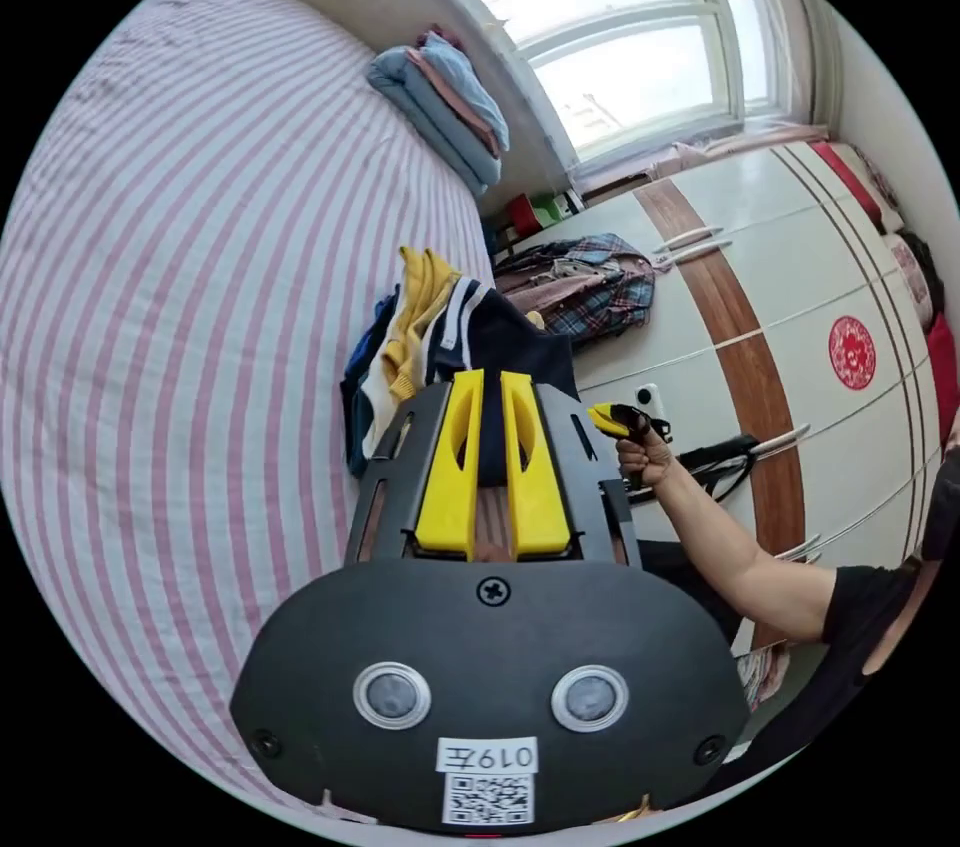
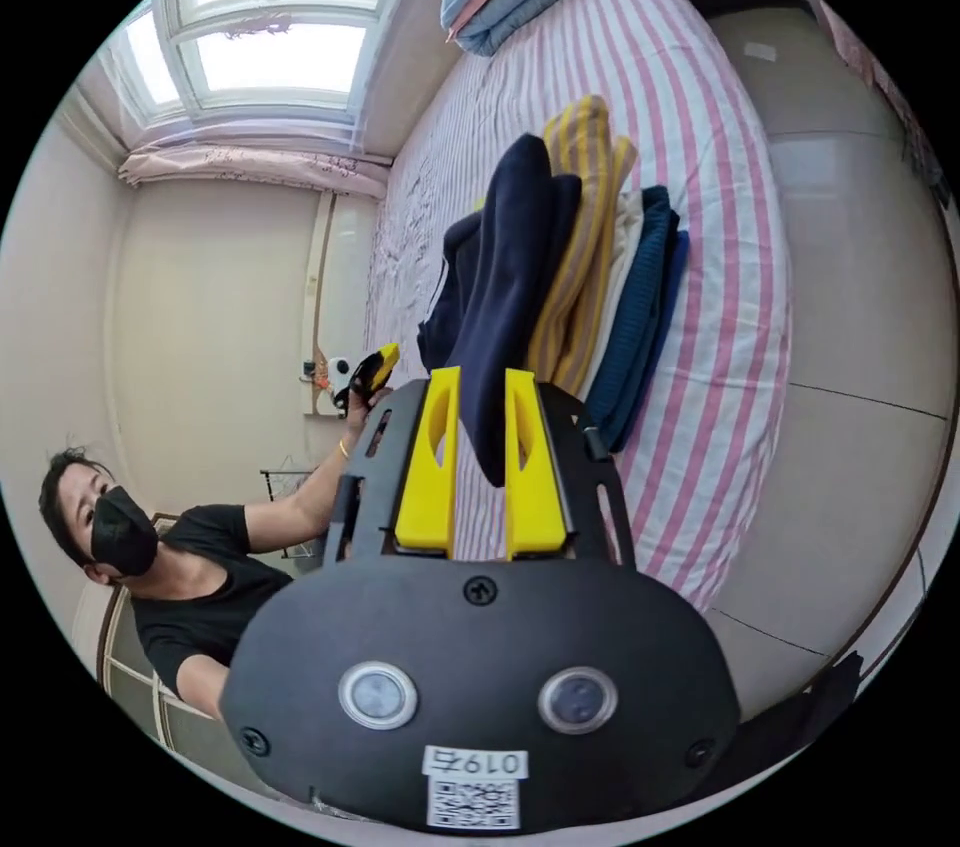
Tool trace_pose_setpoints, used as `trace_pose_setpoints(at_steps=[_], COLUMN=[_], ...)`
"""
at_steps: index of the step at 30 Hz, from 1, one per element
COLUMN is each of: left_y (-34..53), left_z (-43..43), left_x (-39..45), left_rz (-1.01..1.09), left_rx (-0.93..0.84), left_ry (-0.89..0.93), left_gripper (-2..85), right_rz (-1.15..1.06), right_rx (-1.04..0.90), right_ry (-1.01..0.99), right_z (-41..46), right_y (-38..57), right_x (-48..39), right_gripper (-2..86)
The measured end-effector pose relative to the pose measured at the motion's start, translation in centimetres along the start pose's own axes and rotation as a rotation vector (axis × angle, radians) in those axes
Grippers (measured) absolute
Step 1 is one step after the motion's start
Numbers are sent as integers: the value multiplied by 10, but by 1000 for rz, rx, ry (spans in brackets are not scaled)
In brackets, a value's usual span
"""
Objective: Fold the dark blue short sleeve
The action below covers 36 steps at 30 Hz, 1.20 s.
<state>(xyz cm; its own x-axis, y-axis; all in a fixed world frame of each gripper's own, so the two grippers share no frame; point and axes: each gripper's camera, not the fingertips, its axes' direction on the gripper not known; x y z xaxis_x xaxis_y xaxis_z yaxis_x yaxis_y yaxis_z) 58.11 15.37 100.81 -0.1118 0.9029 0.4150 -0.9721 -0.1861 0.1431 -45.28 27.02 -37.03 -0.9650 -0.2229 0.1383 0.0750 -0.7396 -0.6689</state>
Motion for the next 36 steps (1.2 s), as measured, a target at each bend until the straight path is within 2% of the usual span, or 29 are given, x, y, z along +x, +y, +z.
trace_pose_setpoints(at_steps=[4,10,14,18,22,26,29,31,33,36], left_y=[-47,-59,-51,-40,-21,-16,-18,-18,-17,-17], left_z=[61,126,134,134,127,128,139,143,144,138], left_x=[24,27,9,8,13,23,34,35,34,39], left_rz=[74,124,55,56,47,27,72,74,72,90], left_rx=[-28,-135,-122,-85,28,93,50,16,-2,-7], left_ry=[-53,-101,-120,-151,-216,-268,-296,-299,-282,-242], left_gripper=[56,39,28,17,12,13,11,10,11,11], right_rz=[55,73,72,-63,-276,-253,-166,-58,-27,-68], right_rx=[223,144,160,176,213,243,193,187,196,223], right_ry=[75,48,46,116,265,342,388,328,278,363], right_z=[-20,9,13,14,16,27,42,43,39,30], right_y=[-17,-43,-44,-36,-28,-32,-36,-30,-22,3], right_x=[2,11,11,-18,-60,-54,-36,-19,-13,-33], right_gripper=[79,106,43,7,-2,0,12,33,53,77])
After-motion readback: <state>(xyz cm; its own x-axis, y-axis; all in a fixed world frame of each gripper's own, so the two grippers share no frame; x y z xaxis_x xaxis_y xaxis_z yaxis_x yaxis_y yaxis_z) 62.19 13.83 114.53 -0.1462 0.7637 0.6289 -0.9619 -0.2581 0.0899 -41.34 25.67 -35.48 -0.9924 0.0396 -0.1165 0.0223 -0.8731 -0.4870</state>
